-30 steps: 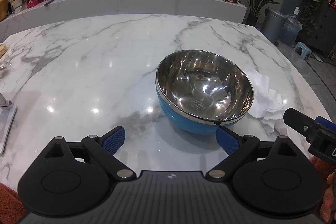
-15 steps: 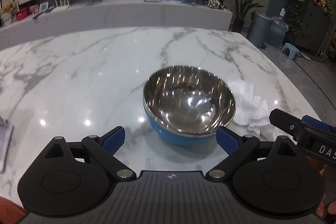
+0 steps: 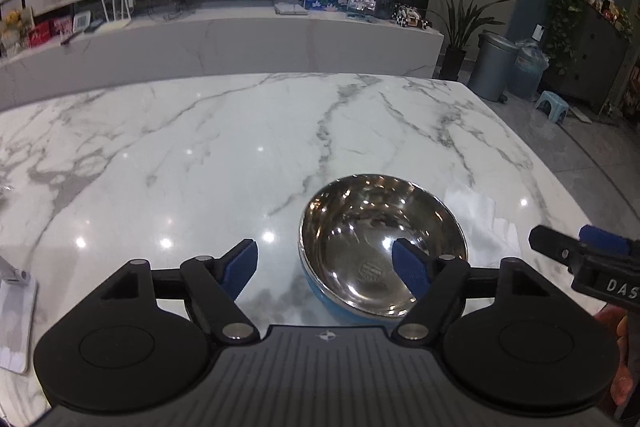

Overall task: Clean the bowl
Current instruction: 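Grasp the white tissue with the right gripper and lift it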

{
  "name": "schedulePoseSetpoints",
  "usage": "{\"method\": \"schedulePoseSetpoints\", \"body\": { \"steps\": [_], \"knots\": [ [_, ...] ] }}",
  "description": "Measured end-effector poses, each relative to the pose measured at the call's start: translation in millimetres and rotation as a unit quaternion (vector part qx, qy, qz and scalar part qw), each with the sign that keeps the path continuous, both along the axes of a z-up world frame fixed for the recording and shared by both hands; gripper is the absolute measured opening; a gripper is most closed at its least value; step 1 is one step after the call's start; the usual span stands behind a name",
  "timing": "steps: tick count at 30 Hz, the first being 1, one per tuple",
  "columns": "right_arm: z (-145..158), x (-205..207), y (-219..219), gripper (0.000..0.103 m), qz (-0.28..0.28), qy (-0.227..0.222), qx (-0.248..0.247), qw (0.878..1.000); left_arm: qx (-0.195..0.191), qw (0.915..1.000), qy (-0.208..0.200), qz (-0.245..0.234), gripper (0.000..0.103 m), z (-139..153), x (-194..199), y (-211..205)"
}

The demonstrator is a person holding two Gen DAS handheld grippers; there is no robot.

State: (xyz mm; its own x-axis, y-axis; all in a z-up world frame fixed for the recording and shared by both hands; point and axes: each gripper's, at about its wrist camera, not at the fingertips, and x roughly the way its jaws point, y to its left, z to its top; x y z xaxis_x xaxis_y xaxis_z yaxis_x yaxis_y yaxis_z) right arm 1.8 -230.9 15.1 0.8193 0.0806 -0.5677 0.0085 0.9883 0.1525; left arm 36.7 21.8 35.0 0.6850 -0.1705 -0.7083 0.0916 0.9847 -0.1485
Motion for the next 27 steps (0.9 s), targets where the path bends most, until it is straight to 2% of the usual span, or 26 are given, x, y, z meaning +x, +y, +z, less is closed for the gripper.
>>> {"method": "schedulePoseSetpoints", "body": {
  "steps": [1,4,8,10,12,14,18,20,22,24,25,27],
  "knots": [
    [-1.1,4.5,-0.8,0.083,0.001,0.009,-0.004,1.000,-0.008,1.0000,0.002,0.002,0.073,-0.7,4.5,4.1],
    [-6.6,16.7,-2.4,0.079,0.005,0.035,-0.006,0.999,-0.012,0.9997,0.019,-0.001,0.070,-5.1,17.0,8.8],
    [-14.0,31.9,1.0,0.066,0.011,0.065,-0.027,0.997,-0.026,0.9984,0.049,-0.013,0.059,-13.2,31.0,9.8],
    [-18.8,40.2,2.9,0.052,0.018,0.081,-0.031,0.996,-0.025,0.9972,0.067,-0.024,0.054,-20.7,40.2,6.9],
    [-25.3,49.9,4.0,0.042,0.025,0.096,-0.032,0.995,-0.021,0.9956,0.082,-0.039,0.044,-27.9,47.6,4.1],
    [-30.8,57.6,5.7,0.042,0.031,0.108,-0.034,0.993,-0.012,0.9951,0.088,-0.043,0.036,-32.5,50.7,3.0],
    [-41.2,72.8,11.3,0.042,0.039,0.128,-0.049,0.990,-0.006,0.9938,0.099,-0.049,0.031,-40.2,53.9,3.8],
    [-45.8,79.0,13.4,0.037,0.040,0.139,-0.059,0.988,0.000,0.9932,0.103,-0.055,0.030,-41.8,53.4,2.4],
    [-51.2,83.8,12.3,0.026,0.037,0.153,-0.055,0.986,0.006,0.9925,0.105,-0.062,0.027,-42.5,52.8,1.0],
    [-51.9,84.8,12.9,0.022,0.040,0.151,-0.058,0.986,0.008,0.9918,0.108,-0.068,0.025,-43.1,52.6,-0.6],
    [-51.8,85.3,14.3,0.015,0.043,0.150,-0.063,0.986,0.009,0.9916,0.109,-0.069,0.024,-43.7,53.1,-1.0],
    [-49.8,86.9,14.9,0.013,0.047,0.150,-0.065,0.986,0.014,0.9911,0.112,-0.070,0.019,-45.3,53.9,-1.3]
  ]
}}
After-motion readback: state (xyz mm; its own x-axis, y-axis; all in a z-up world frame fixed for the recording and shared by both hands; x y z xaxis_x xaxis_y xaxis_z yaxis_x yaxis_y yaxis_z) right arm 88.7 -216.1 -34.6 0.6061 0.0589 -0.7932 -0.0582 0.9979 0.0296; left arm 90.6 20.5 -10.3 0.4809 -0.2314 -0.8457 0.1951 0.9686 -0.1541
